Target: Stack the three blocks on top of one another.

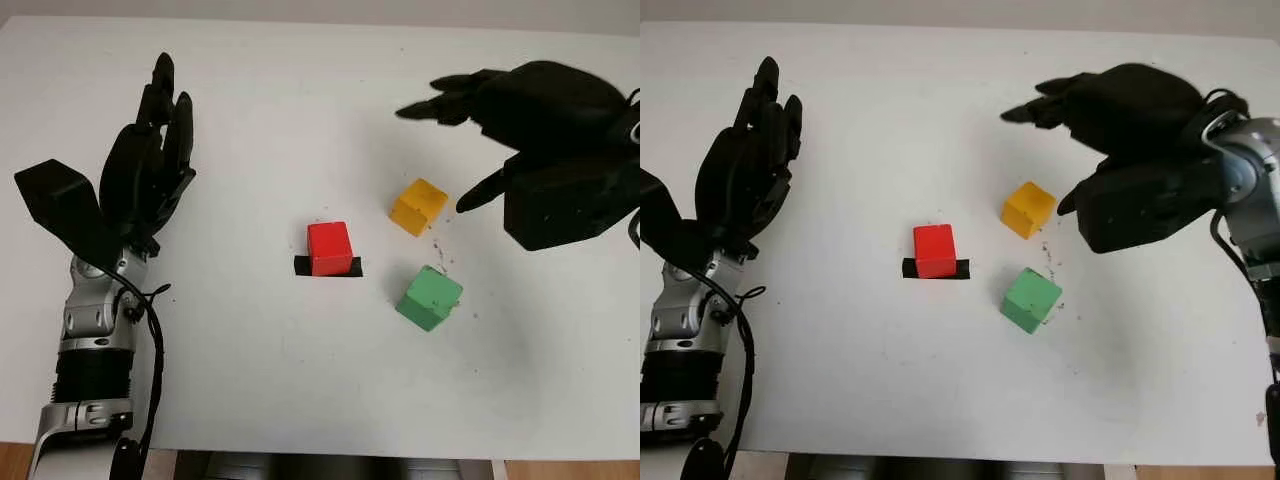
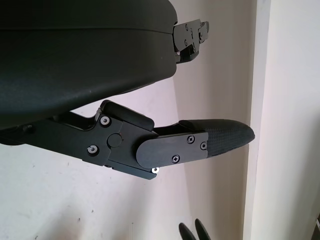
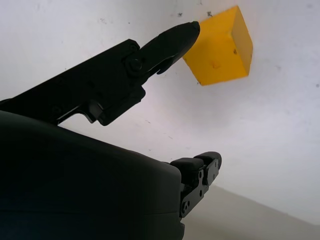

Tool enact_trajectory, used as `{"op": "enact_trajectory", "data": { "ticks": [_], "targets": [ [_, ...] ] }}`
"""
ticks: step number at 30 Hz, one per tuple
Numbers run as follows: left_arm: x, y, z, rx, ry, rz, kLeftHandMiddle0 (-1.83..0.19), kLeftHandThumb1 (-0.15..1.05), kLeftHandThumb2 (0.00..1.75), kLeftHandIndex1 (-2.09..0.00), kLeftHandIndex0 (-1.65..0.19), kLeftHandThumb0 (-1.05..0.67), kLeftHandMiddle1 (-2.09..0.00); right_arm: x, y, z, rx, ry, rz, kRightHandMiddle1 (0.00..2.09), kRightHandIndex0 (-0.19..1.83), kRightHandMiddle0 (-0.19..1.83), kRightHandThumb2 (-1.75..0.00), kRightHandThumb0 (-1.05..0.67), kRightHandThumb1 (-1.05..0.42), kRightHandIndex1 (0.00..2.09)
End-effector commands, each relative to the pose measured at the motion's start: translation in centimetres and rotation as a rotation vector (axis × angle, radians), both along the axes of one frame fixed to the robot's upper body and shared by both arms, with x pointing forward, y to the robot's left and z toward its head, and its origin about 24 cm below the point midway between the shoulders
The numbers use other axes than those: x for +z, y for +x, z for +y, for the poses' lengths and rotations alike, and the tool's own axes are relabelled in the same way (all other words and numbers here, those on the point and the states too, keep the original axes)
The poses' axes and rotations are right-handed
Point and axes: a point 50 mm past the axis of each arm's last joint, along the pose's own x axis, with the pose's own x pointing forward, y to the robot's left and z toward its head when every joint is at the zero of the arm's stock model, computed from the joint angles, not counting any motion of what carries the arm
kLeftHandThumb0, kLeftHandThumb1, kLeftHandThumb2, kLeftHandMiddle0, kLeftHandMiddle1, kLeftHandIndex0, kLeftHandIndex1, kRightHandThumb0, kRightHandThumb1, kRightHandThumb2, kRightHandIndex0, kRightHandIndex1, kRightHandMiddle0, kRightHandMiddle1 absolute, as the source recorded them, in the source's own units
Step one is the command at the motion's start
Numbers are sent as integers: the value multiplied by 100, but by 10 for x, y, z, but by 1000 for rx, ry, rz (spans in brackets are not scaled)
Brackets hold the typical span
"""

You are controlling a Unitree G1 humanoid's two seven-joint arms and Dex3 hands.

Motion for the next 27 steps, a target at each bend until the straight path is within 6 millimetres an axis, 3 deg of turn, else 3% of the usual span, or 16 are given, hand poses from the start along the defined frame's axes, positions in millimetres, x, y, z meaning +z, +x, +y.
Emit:
{"op": "enact_trajectory", "data": {
  "ticks": [1, 12, 27],
  "targets": [
    [3, 0, 1, 4, -5, -18, 19, 105, 52, 0, 19, -75, -5, 4, 1, 0, 12, -38, -31, 15, 18, 34, -5, -53, -73, 9],
    [1, 0, 1, 5, 24, -10, 19, 105, 50, -1, 19, -77, -4, -18, 10, 2, 22, -48, 15, 11, 16, 31, -7, -48, -79, 6],
    [-1, -3, 1, 33, 72, -41, 17, 105, 48, -4, 16, -77, -6, -40, 19, 5, 66, -46, 48, 12, 27, 45, -6, -43, -79, 9]
  ]
}}
